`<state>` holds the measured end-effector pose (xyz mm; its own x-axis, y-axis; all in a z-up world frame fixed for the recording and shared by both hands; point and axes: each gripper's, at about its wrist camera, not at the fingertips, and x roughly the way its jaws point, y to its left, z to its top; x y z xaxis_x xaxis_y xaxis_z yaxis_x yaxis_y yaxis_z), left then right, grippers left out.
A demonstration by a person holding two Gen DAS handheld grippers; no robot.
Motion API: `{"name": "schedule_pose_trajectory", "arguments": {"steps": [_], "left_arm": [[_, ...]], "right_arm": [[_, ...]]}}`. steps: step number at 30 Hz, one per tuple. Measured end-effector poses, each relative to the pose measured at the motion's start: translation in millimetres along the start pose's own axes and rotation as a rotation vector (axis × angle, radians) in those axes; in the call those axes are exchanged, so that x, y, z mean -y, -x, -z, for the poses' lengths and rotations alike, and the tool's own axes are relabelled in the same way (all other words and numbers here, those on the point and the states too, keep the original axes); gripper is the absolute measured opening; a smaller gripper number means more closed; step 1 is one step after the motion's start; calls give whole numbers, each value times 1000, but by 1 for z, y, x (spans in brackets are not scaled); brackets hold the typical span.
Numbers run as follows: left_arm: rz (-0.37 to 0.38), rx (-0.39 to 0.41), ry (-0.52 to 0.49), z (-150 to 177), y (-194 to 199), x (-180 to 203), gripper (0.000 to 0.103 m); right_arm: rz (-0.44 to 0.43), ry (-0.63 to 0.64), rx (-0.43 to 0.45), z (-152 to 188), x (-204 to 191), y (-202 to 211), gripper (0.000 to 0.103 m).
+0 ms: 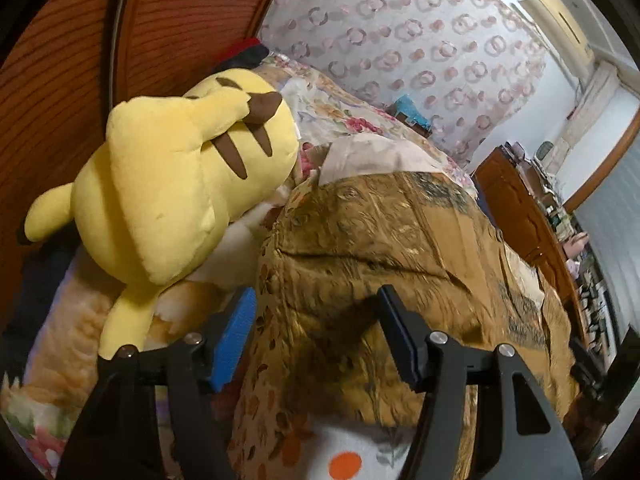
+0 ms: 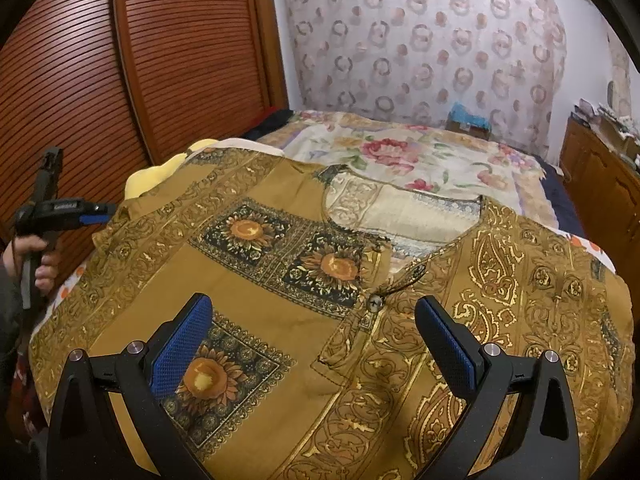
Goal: Fold small clothes
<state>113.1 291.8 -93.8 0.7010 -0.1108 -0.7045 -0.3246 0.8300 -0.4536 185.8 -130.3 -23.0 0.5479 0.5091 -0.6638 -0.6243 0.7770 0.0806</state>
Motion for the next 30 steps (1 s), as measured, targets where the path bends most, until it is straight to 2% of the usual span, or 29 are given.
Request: {"name": "schedule_pose_trajectory", "arguments": {"steps": [6, 9, 11, 12, 14, 16, 22, 26, 30], "left_arm": [[74, -66, 51, -6, -18, -8, 62], [105, -71, 72, -7, -19, -12, 61], [112, -70, 66, -7, -16, -10, 30], [111, -69, 55, -8, -13, -7, 26], [83, -61, 3, -8, -8, 2, 9], [41, -41, -46, -11, -2, 13, 4], [-48, 45, -206, -14, 27, 57, 1], [-10, 77, -309, -21, 43, 98, 1], [59, 93, -431, -25, 50, 156, 1]], "right_arm": [[0, -16, -5, 1, 6, 0, 103], [-2, -21, 0, 1, 8, 1, 103], [-3, -21, 4, 1, 9, 3, 103], [-3, -20, 6, 1, 9, 4, 103], [-2, -22, 12, 1, 9, 6, 103], [-2, -26, 16, 0, 9, 7, 103], [-1, -29, 25, 1, 11, 9, 103], [5, -26, 37, 1, 11, 15, 103], [21, -35, 54, 2, 14, 23, 103]]}}
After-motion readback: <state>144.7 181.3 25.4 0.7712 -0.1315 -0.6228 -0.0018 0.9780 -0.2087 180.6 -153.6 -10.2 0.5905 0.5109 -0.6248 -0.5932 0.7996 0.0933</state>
